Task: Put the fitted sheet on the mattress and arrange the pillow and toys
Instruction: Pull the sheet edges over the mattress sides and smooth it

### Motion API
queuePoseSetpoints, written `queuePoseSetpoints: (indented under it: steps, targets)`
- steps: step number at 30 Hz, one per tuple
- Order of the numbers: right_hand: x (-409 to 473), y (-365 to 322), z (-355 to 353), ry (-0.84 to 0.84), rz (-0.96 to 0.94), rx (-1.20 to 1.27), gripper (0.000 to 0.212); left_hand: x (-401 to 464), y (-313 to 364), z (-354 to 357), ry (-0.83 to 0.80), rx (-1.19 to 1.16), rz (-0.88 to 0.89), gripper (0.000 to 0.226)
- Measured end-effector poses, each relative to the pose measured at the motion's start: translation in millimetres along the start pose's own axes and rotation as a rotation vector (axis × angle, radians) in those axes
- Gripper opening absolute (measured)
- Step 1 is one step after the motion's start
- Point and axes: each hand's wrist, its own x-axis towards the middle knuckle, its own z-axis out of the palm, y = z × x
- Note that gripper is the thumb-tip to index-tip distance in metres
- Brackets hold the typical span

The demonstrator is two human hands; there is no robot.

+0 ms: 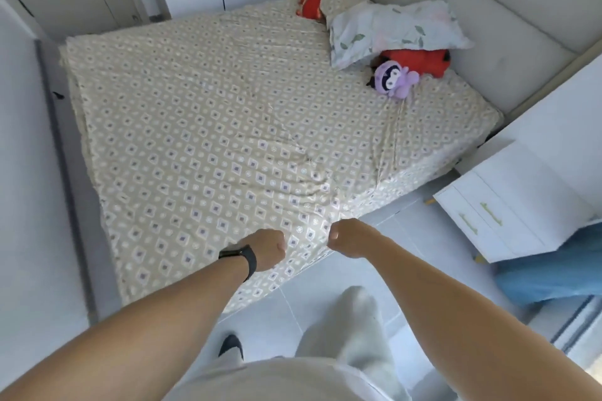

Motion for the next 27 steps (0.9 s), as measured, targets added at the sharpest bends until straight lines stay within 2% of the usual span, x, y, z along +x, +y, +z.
queuePoseSetpoints:
  steps: [4,8,10,15,19,24,27]
  targets:
    - [63,37,-32,-0.025,-0.003,-0.06,0.014,37,25,-3,0.057,-0.035,-0.115,0.014]
    - [122,72,-55,-0.006,-0.098,-0.067,0.019,94,66,-5,0.192,-0.168,-0.276,0.01]
    - [140,87,-55,-0.012,-0.114,-0.057,0.015,113,83,9,0.222,-0.234,-0.338,0.013]
    - [216,139,-16,-0.127,-0.028,-0.124,0.014,193,105,78,0.069,-0.17,-0.3,0.014]
    - [288,156,10,-0.091,-0.009,-0.129,0.022,262,85,102,0.131,-0.186,-0.339,0.023]
    - [397,177,54,0.043,0.012,-0.109,0.028,353,20,135,0.16,-0.03,-0.415,0.036]
    - [438,190,76,0.071,0.054,-0.026,0.049,390,-16,154,0.177,-0.009,-0.443,0.04]
